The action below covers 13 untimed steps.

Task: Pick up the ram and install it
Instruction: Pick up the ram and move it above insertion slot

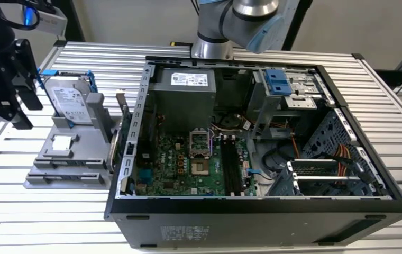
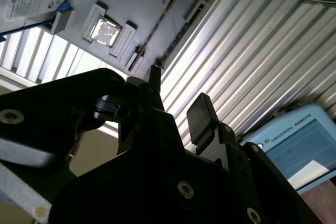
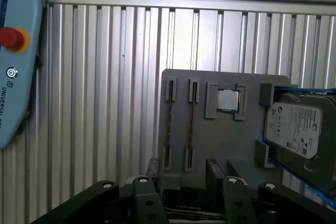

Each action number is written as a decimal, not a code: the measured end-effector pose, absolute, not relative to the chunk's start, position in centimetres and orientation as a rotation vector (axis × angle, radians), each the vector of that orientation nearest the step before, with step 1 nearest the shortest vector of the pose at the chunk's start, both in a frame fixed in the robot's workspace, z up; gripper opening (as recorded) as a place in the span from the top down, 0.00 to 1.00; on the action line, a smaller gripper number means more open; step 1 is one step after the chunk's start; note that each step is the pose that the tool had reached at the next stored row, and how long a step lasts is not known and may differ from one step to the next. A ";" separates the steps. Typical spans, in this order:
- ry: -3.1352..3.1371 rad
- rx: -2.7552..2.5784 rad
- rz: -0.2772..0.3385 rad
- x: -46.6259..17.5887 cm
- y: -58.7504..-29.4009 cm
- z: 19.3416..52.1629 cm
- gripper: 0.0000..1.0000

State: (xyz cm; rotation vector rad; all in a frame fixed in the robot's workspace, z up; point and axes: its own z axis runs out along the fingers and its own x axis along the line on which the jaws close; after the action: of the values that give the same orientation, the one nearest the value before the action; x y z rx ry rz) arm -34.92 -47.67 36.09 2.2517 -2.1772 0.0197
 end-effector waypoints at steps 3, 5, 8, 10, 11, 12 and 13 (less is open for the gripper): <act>-2.177 2.252 0.020 -34.9 -47.7 36.0 0.00; -2.177 2.252 0.020 -34.9 -47.7 35.9 0.00; -2.177 2.252 0.020 -34.9 -47.7 35.8 0.00; -2.177 2.252 0.020 -34.9 -47.7 35.7 0.00; -2.177 2.252 0.020 -34.9 -47.7 35.7 0.00; -2.177 2.252 0.020 -34.9 -47.7 35.7 0.00; -2.177 2.252 0.020 -34.9 -47.7 35.6 0.00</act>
State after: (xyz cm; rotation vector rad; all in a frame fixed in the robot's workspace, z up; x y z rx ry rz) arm -34.92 -47.68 35.62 2.2519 -2.1772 0.0197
